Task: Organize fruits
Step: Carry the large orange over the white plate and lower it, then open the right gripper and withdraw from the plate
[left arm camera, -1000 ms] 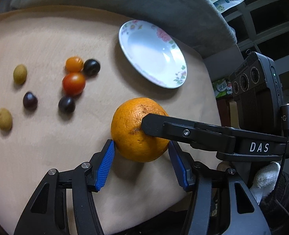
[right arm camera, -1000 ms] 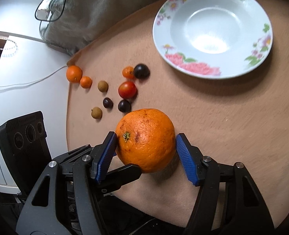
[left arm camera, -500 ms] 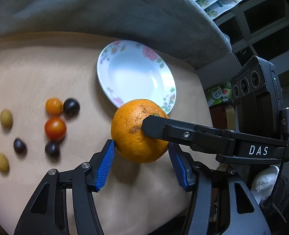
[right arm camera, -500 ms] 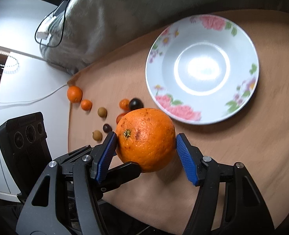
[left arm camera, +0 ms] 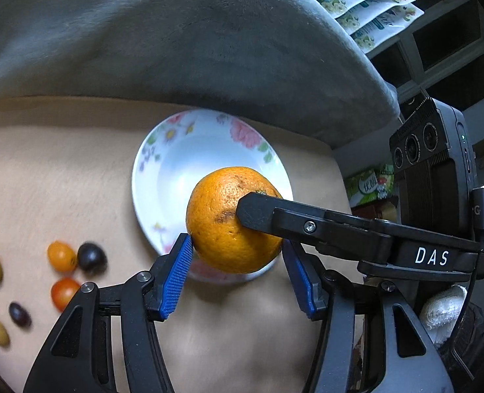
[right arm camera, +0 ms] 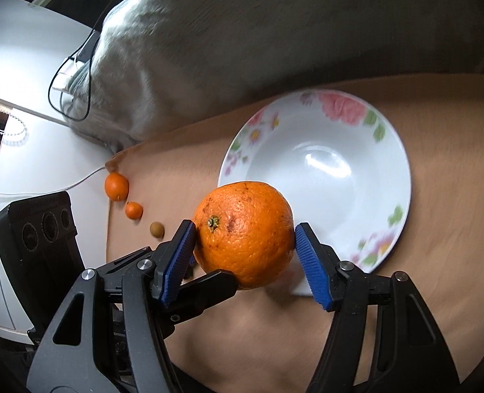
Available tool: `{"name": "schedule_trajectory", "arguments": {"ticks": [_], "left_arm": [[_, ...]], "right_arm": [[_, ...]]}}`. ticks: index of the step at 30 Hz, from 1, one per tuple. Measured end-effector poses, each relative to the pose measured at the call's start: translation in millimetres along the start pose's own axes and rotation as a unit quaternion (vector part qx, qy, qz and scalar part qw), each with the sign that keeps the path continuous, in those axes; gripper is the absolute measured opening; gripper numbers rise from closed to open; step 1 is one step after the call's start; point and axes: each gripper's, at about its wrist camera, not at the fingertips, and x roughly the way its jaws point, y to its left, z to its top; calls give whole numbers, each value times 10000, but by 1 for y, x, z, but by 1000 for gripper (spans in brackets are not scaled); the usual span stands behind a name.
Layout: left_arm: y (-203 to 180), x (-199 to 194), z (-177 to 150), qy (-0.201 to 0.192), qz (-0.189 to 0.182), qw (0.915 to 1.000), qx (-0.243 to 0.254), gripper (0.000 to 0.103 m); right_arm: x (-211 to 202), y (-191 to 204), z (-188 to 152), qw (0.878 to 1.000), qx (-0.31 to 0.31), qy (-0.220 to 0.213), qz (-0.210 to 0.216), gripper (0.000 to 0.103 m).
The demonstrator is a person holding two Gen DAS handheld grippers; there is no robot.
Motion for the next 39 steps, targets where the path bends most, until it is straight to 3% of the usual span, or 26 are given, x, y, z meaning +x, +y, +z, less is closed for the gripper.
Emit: {"name": "schedule_trajectory", "arguments": {"ticks": [16,27,39], "left_arm": [[-12,34,16,-39,140,9999,-3,54],[-12,16,12,-73,331,9993,148,54],[5,-27,-10,-174,420,9989,119,57]], "right_arm": [[8,-28,32,9997,-130,67,-210,66],[-22,-18,42,9975,-434,-270,-478,66],[-25,27,18,9898,-905,-396,-1022,67]]}}
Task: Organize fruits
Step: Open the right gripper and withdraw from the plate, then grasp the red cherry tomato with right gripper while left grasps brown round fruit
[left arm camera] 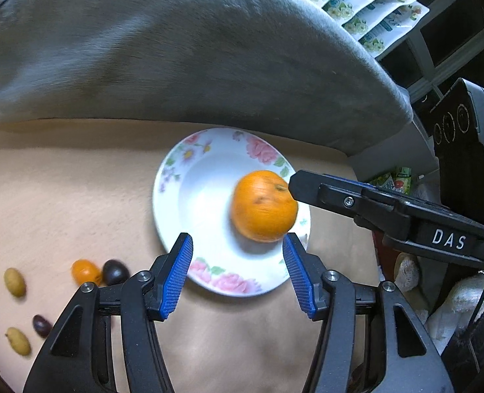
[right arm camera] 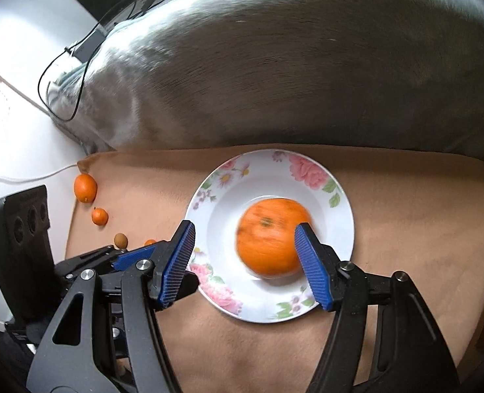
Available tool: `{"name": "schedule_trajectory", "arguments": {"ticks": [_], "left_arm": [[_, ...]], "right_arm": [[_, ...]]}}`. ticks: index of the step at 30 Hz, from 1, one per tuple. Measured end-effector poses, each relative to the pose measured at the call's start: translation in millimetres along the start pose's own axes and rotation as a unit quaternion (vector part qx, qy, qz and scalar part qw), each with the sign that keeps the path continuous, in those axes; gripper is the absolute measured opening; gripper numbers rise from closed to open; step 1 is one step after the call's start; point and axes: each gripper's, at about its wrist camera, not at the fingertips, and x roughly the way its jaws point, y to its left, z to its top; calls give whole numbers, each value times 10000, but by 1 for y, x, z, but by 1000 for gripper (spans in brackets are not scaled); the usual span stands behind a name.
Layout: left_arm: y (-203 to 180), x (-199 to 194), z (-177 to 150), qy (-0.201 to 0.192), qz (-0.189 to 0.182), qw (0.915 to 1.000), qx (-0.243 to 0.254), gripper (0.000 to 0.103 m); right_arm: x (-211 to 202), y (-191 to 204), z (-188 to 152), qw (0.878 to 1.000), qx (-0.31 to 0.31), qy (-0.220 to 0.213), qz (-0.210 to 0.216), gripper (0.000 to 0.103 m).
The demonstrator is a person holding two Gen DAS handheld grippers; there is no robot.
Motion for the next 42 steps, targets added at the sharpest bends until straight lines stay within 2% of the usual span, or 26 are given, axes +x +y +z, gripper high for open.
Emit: {"name": "schedule_trajectory", "arguments": {"ticks": [3,10,17,25,31,36,42], "left_arm": [[11,-14,-6,-74,72,9999,-29,57],[37,-45,-18,-125,549,9984,-26,57],[76,-78,-36,-273,840,9955,-350,57],[107,-102,-61,-321,1122,9923,-416,57],[129,-107,-85,-269,1266,9900,-559,57],[142,-106,-98,-204,1280,9888,-743,57],[153,-94,-105,-90,1250,9896,-712,54]], "right_arm": [[-4,13,-2,9999,-103,-72,-92,72],[-9,43,0,9990,-286,-276,-184,78],[3,78,0,9979,-545,-316,-145,78],[22,115,-17,9935,-1113,-67,-252,79],[37,132,-41,9886,-1459,323,-182,78],[51,136,-56,9897,-1301,582,-94,77],[71,130,-63,9936,-728,861,81,65]]}}
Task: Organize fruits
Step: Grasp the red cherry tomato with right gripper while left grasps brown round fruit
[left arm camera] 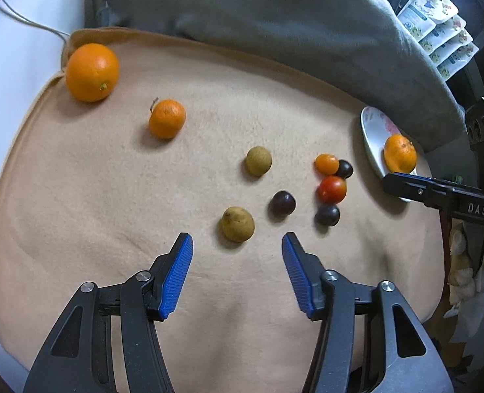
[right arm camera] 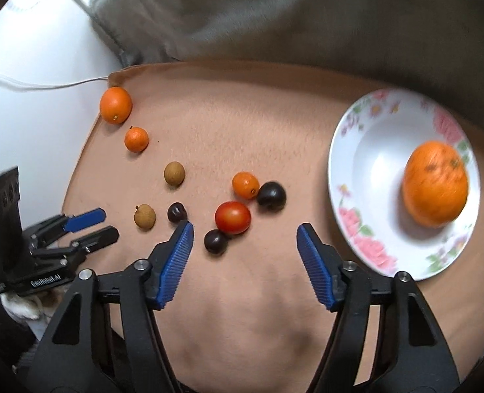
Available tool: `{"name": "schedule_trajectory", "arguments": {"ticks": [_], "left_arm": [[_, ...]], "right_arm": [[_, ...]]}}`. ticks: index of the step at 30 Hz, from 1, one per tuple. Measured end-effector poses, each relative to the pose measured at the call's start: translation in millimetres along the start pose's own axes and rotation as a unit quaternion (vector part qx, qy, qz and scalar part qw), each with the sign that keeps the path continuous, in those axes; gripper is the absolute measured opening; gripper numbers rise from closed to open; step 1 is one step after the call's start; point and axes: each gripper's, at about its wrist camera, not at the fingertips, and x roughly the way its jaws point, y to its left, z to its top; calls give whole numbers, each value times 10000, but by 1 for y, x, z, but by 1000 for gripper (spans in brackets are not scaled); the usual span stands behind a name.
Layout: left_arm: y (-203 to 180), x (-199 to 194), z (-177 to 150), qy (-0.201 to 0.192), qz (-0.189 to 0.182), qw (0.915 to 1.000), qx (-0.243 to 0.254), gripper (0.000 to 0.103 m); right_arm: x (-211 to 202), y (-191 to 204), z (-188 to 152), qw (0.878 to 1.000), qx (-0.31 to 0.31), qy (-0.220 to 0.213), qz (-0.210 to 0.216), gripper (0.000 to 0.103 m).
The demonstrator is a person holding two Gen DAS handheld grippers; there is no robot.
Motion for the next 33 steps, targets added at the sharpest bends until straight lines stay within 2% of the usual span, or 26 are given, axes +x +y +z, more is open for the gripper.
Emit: {"name": "schedule_trajectory", "arguments": {"ticks": [4,8,19,24,28,33], "left_arm": [[2,9,-1,77,-31,9999,64,54],[-2,19,0,185,-12,9995,238,46],[-15,36,9,375,215,9974,581,46],[-30,51,17,377,408,9951,820,39],[-36,61,20,380,517,9936,926,28],[-45,69,24,349,602,9923,1028,26]], "right_arm": [[16,1,-1,9995,271,147,61,60],[30,0,0,9982,534,276,84,57],[57,4,9,9965,695,452,-143,53],[62,8,12,9966,624,495,-228,53],[64,10,13,9967,591,504,-247,52],[69,14,18,9969,529,548,-199,46]]}}
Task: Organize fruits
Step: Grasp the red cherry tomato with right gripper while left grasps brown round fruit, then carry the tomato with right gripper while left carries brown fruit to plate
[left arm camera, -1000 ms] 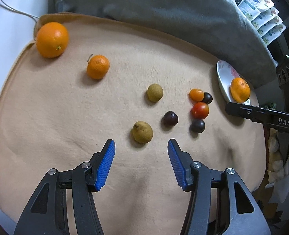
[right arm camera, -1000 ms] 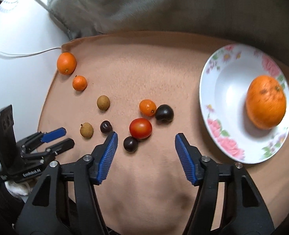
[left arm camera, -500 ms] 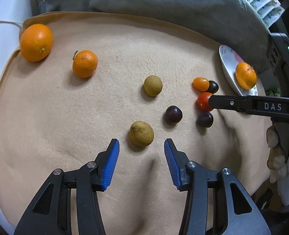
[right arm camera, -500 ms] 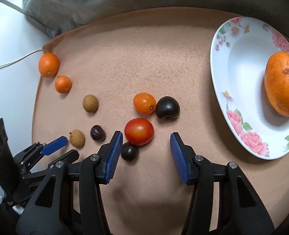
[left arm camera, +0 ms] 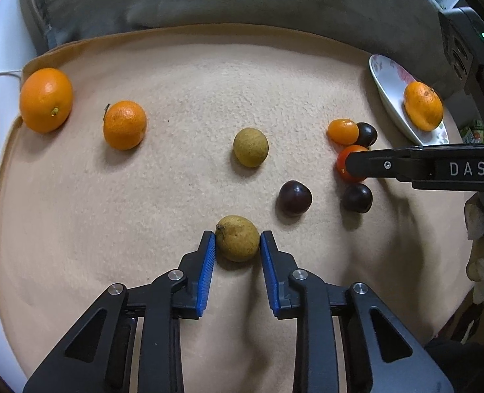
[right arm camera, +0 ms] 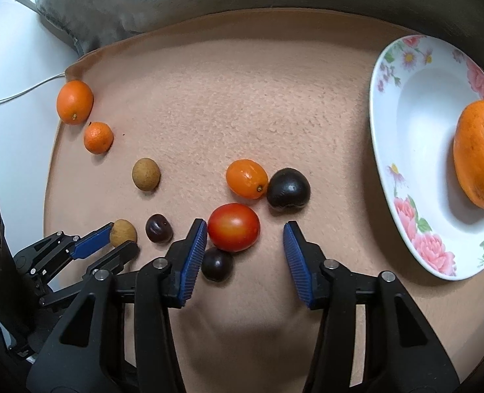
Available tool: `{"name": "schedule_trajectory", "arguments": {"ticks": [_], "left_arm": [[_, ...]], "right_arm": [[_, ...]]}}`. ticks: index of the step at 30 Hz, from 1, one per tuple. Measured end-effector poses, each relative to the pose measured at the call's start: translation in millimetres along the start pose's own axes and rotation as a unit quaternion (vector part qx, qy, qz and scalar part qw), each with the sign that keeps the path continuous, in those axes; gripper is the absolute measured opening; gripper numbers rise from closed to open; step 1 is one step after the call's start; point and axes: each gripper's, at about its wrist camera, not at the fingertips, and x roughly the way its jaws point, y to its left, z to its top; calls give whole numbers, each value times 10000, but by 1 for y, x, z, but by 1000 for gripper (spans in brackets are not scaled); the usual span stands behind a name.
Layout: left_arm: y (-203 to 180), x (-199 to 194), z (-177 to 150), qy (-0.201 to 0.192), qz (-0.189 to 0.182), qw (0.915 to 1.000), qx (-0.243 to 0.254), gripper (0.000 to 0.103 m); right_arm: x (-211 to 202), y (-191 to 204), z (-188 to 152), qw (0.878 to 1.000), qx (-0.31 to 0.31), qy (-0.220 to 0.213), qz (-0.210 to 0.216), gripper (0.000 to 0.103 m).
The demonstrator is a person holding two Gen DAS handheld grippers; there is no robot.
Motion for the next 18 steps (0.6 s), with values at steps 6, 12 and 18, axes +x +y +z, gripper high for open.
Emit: {"name": "schedule_trajectory", "arguments": {"ticks": [6,12,18], "left_arm": [[-10,5,2,-35,23,10000,27,26],[-5,-1,-3,-63,-45,9999,-100,26],[4,-9,-3,-120,-143,9995,-236,26]], "right_arm": [[9,10,3,9999,-101,91,87,35],[9,12,3,9998,-160,47,54,34],[1,7,-1,9998,-207,-48,45,34]]}}
